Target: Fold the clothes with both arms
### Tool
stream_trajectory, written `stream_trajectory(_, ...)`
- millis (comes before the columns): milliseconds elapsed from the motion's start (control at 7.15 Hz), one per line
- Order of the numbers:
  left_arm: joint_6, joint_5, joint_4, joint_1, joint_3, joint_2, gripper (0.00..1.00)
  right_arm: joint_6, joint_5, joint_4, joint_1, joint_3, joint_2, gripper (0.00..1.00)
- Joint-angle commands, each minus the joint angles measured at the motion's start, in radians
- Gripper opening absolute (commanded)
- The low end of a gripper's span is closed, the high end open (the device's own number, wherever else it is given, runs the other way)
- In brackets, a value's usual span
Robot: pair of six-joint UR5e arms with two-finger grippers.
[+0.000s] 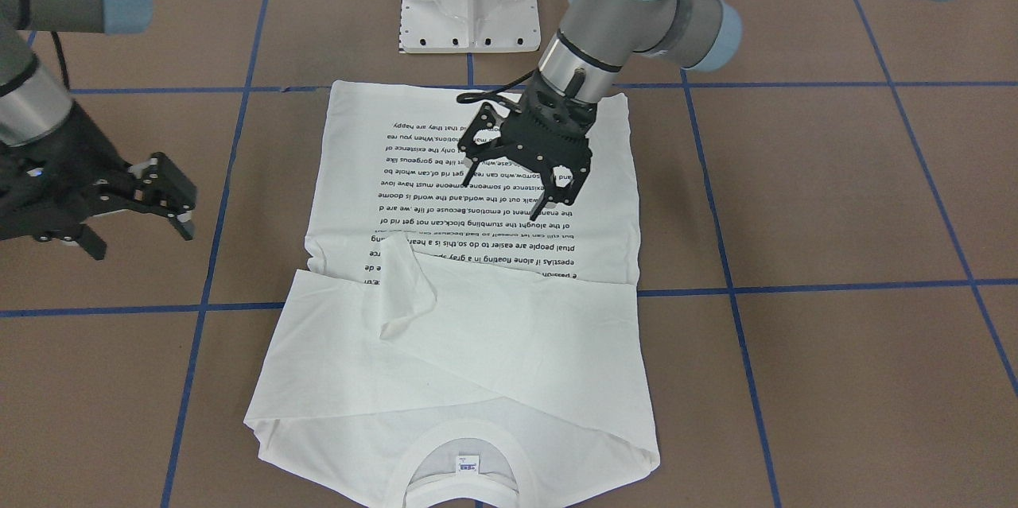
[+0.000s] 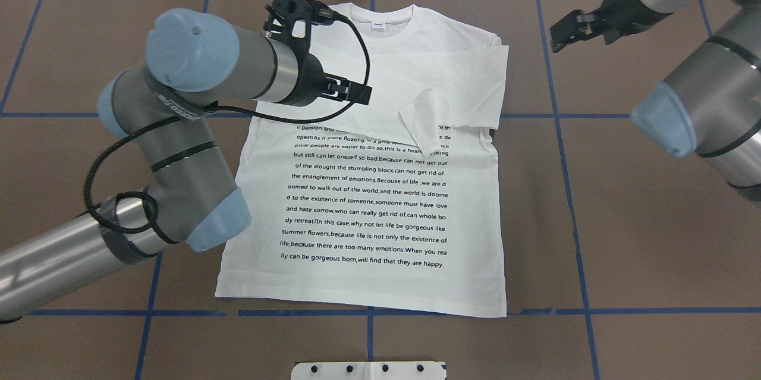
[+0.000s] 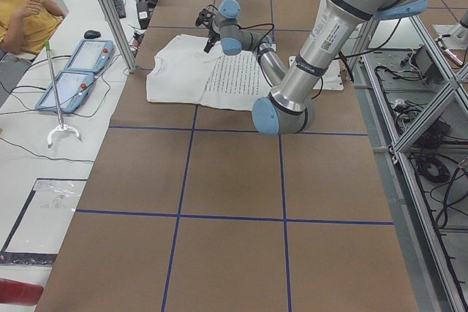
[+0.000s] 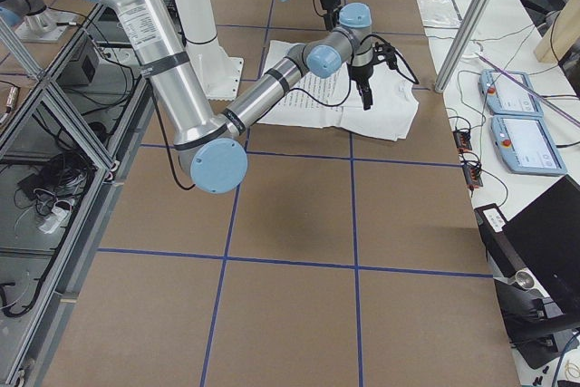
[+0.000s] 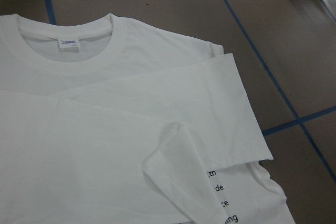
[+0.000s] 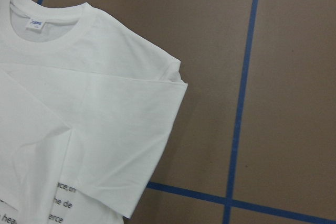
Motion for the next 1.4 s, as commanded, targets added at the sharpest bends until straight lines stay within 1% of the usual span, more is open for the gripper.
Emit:
stream_trajectory(0, 0.191, -0.064, 0.04, -0.123, -0.093, 0.128, 1.0, 0.199, -0.215, -0.006, -0.191, -0.188, 0.23, 1.0)
stream_trajectory(140, 0.287, -0.146, 0.038, -0.2, -0.096, 0.179, 1.0, 0.252, -0.278, -0.008, -0.24, -0.306, 0.331, 1.0)
stream_trajectory(280, 0.386, -0.208, 0.027, -0.257, -0.102, 0.232, 1.0, 0.283, -0.347, -0.006, -0.286, -0.438, 0.426, 0.99)
stream_trajectory(420, 0.396, -0.21, 0.026, -0.262, -0.12, 0.254, 1.0, 0.321, -0.405, -0.002, -0.319, -0.541, 0.495, 0.96)
stream_trajectory(560, 0.393, -0.21, 0.026, -0.262, -0.123, 0.256, 1.0, 0.337, -0.436, 0.0, -0.343, -0.587, 0.519, 0.87)
stream_trajectory(700, 0.387, -0.208, 0.026, -0.262, -0.125, 0.257, 1.0, 0.334, -0.484, 0.001, -0.362, -0.614, 0.519, 0.75)
stream_trajectory(840, 0.383, -0.208, 0.026, -0.262, -0.125, 0.257, 1.0, 0.332, -0.516, 0.001, -0.379, -0.644, 0.518, 0.66)
stream_trajectory(979, 0.381, -0.204, 0.026, -0.262, -0.123, 0.257, 1.0, 0.332, -0.535, 0.003, -0.392, -0.654, 0.513, 0.63)
stream_trajectory(1259, 0.38, -0.204, 0.026, -0.262, -0.123, 0.259, 1.0, 0.334, -0.547, 0.001, -0.408, -0.663, 0.505, 0.62)
